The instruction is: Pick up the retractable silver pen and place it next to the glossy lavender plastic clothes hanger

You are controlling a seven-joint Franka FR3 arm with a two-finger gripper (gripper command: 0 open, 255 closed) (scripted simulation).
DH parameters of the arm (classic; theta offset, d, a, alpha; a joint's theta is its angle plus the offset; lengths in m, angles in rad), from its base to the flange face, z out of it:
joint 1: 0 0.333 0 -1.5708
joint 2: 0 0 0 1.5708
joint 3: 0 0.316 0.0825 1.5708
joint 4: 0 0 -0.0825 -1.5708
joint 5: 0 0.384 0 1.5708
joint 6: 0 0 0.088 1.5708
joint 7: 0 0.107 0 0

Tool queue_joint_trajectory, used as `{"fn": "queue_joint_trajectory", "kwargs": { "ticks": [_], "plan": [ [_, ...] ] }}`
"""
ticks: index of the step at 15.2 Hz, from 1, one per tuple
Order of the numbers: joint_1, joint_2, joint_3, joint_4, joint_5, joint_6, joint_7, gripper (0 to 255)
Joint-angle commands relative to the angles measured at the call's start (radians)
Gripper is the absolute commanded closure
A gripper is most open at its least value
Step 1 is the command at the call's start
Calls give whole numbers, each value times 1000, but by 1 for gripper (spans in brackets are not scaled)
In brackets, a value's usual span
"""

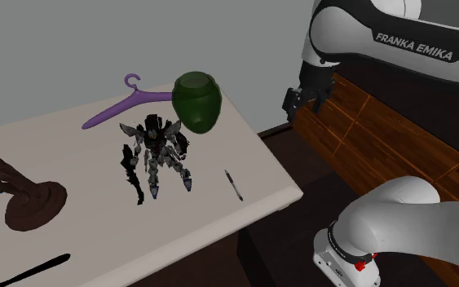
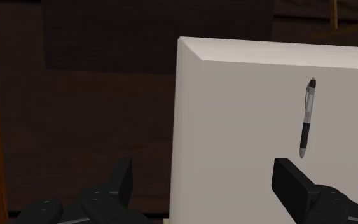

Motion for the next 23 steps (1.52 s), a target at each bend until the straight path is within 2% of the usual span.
{"fn": "queue_joint_trajectory", "kwargs": {
  "ticks": [1, 7, 12, 18, 23],
  "plan": [
    [0, 0, 0, 0, 0, 0, 0, 0],
    [45, -11, 101, -145, 92, 164, 101, 0],
    [89, 27, 197, -231, 171, 318, 184, 0],
    [134, 140, 326, -286, 258, 526, 284, 0],
    [151, 284, 439, -288, 299, 708, 371, 0]
  ]
}}
